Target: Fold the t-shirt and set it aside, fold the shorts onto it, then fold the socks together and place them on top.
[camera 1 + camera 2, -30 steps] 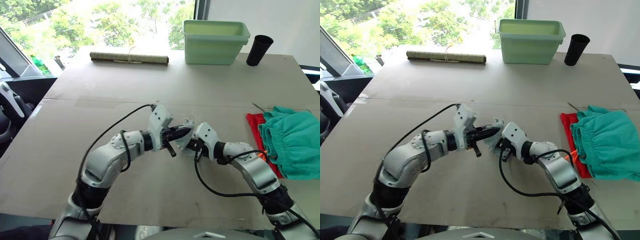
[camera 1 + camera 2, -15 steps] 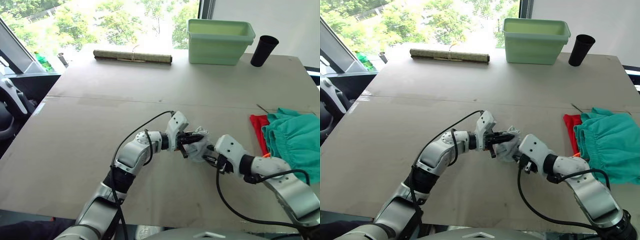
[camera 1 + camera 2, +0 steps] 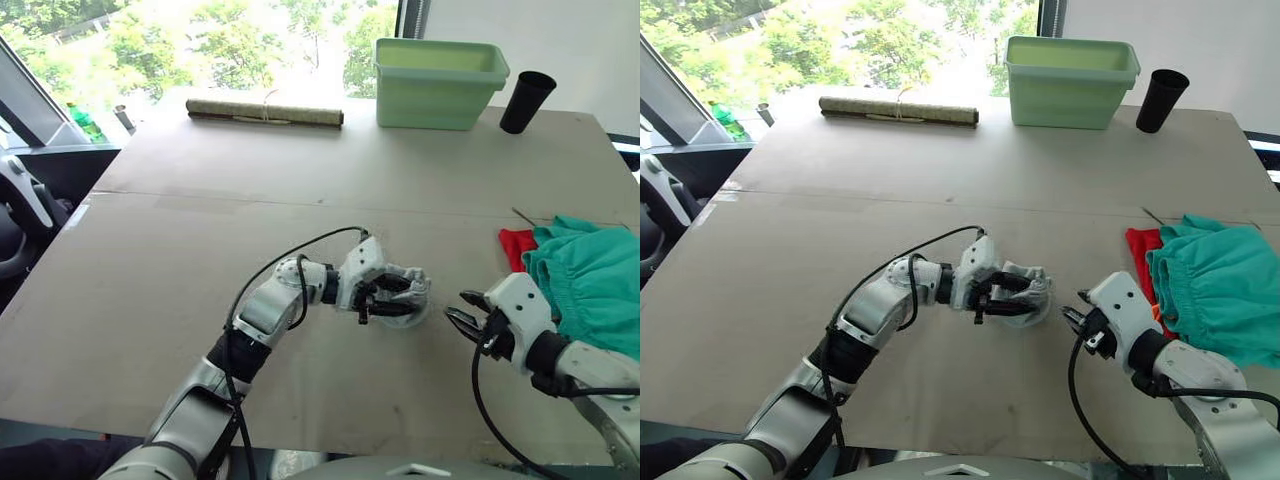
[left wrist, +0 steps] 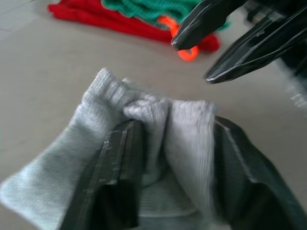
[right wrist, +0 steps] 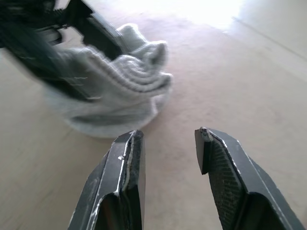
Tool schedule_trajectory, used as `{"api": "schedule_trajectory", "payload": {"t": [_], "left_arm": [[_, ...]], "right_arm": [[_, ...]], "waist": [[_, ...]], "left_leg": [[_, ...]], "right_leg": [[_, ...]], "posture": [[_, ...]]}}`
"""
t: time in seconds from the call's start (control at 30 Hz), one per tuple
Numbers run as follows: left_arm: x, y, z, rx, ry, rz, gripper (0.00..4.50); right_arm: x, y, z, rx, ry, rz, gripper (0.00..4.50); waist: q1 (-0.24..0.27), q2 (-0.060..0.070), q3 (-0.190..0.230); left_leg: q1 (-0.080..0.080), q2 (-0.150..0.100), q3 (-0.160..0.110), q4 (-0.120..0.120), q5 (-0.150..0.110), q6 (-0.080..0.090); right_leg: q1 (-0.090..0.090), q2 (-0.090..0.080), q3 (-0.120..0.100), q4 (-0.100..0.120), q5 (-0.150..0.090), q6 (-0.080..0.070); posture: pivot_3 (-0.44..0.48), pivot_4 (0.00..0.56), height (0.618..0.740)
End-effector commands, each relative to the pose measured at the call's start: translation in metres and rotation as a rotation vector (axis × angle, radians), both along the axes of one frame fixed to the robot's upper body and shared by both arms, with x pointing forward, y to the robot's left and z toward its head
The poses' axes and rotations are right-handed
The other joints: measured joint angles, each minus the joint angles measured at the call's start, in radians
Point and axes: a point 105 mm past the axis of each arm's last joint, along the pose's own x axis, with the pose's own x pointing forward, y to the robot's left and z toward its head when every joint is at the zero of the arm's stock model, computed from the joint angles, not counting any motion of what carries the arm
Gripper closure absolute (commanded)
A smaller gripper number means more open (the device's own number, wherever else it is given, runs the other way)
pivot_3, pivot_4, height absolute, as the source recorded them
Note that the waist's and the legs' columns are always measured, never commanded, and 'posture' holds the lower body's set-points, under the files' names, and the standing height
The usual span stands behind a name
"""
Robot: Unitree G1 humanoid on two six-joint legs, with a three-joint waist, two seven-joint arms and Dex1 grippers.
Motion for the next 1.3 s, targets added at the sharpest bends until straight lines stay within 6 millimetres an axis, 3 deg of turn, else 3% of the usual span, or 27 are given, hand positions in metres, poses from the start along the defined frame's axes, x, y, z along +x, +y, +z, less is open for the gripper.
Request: {"api": "schedule_trajectory", "payload": {"t": [0.03, 0.13, 0.27, 0.33, 0.37, 0.47, 0.67, 0.83, 1.0, 1.07, 1.3], "left_arm": [[-0.010, 0.027, 0.041, -0.112, 0.108, -0.095, 1.47], [-0.018, 0.044, 0.046, -0.075, 0.137, -0.129, 1.47], [-0.021, 0.050, 0.043, -0.061, 0.102, -0.098, 1.47], [-0.022, 0.053, 0.043, -0.066, 0.083, -0.070, 1.38], [-0.024, 0.055, 0.043, -0.068, 0.080, -0.057, 1.38], [-0.030, 0.063, 0.041, -0.050, 0.038, -0.019, 1.38], [-0.042, 0.080, 0.038, -0.028, -0.018, 0.028, 1.38], [-0.052, 0.093, 0.030, -0.001, -0.023, 0.098, 1.38], [-0.056, 0.098, 0.030, 0.004, -0.026, 0.131, 1.38], [-0.056, 0.099, 0.031, 0.006, -0.033, 0.134, 1.38], [-0.055, 0.094, 0.035, -0.004, -0.052, 0.121, 1.38]], "right_arm": [[-0.001, -0.002, 0.017, 0.045, -0.050, -0.004, 2.67], [0.010, 0.002, 0.030, 0.113, -0.074, 0.004, 2.67], [0.026, 0.022, 0.047, 0.182, -0.086, 0.092, 2.67], [0.035, 0.035, 0.053, 0.199, -0.074, 0.141, 1.84], [0.043, 0.040, 0.055, 0.208, -0.064, 0.149, 1.20], [0.060, 0.051, 0.050, 0.184, -0.009, 0.167, 0.18], [0.069, 0.046, 0.014, -0.007, 0.139, 0.239, 0.18], [0.058, 0.030, -0.025, -0.180, 0.260, 0.326, 0.18], [0.039, 0.042, -0.037, -0.179, 0.314, 0.490, 0.18], [0.046, 0.047, -0.042, -0.196, 0.278, 0.488, 0.70], [0.053, 0.056, -0.051, -0.162, 0.192, 0.494, 3.64]], "waist": [[-0.003, 0.000, 0.001], [-0.003, 0.001, 0.001], [0.000, 0.001, 0.001], [0.001, 0.001, 0.002], [0.001, 0.001, 0.002], [-0.002, 0.002, 0.003], [0.004, 0.003, 0.003], [-0.001, 0.003, 0.003], [0.000, 0.002, 0.003], [-0.002, 0.002, 0.003], [-0.011, 0.000, 0.002]], "left_leg": [[0.000, 0.001, 0.000, 0.000, 0.000, 0.000], [0.001, 0.002, -0.001, 0.000, 0.000, 0.000], [0.002, 0.001, 0.000, 0.000, 0.000, -0.001], [0.002, 0.001, 0.000, 0.000, 0.000, 0.000], [0.002, 0.001, 0.000, 0.000, 0.000, 0.000], [0.002, 0.001, 0.000, 0.000, 0.000, -0.001], [0.001, 0.000, 0.000, 0.000, 0.000, -0.001], [0.001, 0.000, 0.001, 0.001, 0.000, 0.000], [0.004, 0.002, 0.000, 0.001, 0.000, 0.000], [0.005, 0.002, 0.001, 0.000, 0.000, 0.000], [0.009, 0.004, 0.004, 0.000, 0.000, -0.001]], "right_leg": [[0.000, 0.001, 0.000, 0.000, 0.000, 0.001], [0.000, 0.005, 0.002, 0.001, -0.001, 0.001], [0.001, 0.005, 0.004, 0.001, 0.000, 0.000], [0.001, 0.005, 0.004, 0.001, 0.000, -0.001], [0.001, 0.005, 0.004, 0.001, 0.000, -0.001], [0.000, 0.005, 0.004, 0.001, 0.000, -0.001], [0.000, 0.004, 0.003, 0.001, 0.000, -0.001], [0.000, 0.003, 0.004, 0.000, 0.000, -0.001], [0.001, 0.004, 0.004, 0.001, 0.000, -0.001], [0.002, 0.004, 0.004, 0.001, 0.000, -0.001], [0.003, 0.006, 0.007, 0.003, 0.000, -0.001]], "posture": [[0.000, 0.150, 0.740], [0.000, 0.150, 0.740], [0.000, 0.150, 0.740], [0.000, 0.150, 0.740], [0.000, 0.150, 0.740], [0.000, 0.150, 0.740], [0.000, 0.150, 0.740], [0.000, 0.150, 0.740], [0.000, 0.150, 0.740], [0.000, 0.150, 0.740], [0.000, 0.150, 0.740]]}}
